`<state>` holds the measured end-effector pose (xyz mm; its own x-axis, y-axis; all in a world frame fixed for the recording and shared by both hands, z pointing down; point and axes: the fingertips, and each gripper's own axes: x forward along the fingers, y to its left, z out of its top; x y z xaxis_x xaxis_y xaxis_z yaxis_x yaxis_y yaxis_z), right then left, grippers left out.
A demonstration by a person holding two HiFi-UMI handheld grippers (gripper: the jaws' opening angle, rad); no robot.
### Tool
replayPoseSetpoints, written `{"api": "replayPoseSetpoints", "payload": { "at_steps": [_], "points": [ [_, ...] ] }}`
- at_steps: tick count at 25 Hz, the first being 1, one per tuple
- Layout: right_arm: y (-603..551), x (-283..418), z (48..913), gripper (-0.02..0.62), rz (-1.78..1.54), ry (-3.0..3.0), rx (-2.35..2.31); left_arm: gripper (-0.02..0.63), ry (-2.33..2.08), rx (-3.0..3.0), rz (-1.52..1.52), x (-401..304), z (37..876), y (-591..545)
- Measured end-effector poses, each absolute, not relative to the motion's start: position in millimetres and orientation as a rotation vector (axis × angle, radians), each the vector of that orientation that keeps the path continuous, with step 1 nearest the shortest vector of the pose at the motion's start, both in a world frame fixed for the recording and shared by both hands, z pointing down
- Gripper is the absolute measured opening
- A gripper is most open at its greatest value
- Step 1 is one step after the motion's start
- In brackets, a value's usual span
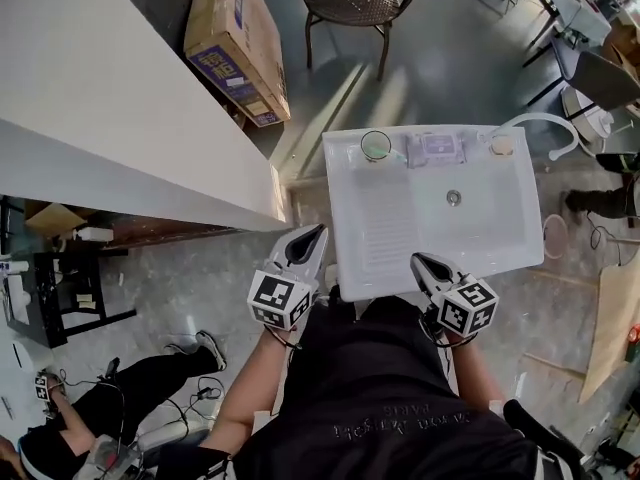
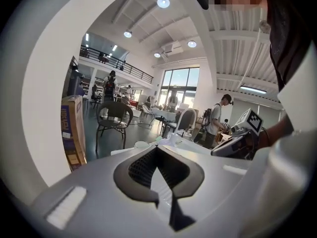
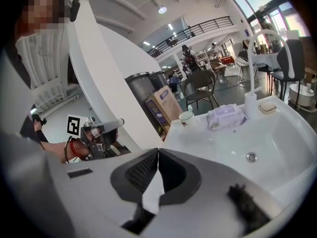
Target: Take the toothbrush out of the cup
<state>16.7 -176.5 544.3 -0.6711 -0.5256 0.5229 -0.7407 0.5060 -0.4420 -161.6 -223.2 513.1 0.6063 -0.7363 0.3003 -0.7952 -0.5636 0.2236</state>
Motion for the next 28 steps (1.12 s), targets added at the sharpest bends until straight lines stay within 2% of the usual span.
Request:
{"api": "replayPoseSetpoints", "payload": {
  "at_steps": [6,20,23,28],
  "points": [
    [-181,30,542,0.012,0.958,-2.417,1.104,0.009,-1.118,2.605,0.265,-131,509,-251],
    [-212,61,545,0.012,0.983,-2.42,1.073,0.012,-1.159,2.66,0.434,-75,550,-304],
    [-213,65,549,0.012,0.992,-2.407,1.077,0.062,-1.197,2.69,0.512,-67,562,-314],
    [-214,67,547,0.012,0.981,-2.401,1.073,0.066,-1.163,2.705,0.559,-58,576,-326]
  ]
}}
